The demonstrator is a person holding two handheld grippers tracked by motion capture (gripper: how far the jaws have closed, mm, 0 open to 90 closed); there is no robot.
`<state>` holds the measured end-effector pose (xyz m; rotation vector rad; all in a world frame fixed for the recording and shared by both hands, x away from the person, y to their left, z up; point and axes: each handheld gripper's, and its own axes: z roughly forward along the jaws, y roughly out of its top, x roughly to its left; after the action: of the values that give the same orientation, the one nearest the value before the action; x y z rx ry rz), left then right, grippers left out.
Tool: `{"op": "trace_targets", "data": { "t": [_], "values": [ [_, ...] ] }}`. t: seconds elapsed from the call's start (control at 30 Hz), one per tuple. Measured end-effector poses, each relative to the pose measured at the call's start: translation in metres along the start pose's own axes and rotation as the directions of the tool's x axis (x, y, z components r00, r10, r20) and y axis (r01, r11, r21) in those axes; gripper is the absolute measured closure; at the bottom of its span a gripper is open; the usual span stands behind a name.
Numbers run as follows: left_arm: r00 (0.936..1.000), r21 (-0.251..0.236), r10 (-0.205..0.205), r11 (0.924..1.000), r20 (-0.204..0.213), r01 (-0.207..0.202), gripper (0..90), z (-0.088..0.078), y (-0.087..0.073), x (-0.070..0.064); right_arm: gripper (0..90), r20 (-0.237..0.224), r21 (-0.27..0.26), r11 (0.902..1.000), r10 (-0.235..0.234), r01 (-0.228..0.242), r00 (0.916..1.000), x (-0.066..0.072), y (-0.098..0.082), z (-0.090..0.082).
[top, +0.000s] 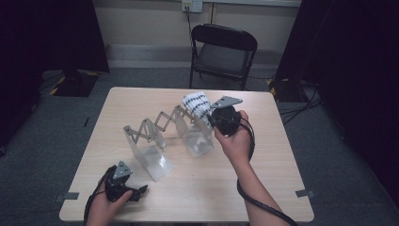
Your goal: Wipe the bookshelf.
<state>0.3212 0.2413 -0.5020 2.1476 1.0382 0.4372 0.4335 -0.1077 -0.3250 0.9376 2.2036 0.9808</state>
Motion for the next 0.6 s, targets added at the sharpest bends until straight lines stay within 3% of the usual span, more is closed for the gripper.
{"op": "trace_targets", "data": {
  "t": [0.4, 0.6],
  "values": [
    [1.0, 0.003, 0.003, 1.0, 0.002, -0.003, 0.2, 0.0, 0.0, 0.0, 81.6, -0.017, 0.054, 0.9985, -0.006, 0.007, 0.9998, 0.01, -0.027, 0.026],
    [1.0, 0.003, 0.002, 1.0, 0.002, -0.002, 0.2, 0.0, 0.0, 0.0, 81.6, -0.034, 0.086, 0.9962, 0.007, -0.004, 0.9994, 0.015, -0.052, 0.045]
  ]
}}
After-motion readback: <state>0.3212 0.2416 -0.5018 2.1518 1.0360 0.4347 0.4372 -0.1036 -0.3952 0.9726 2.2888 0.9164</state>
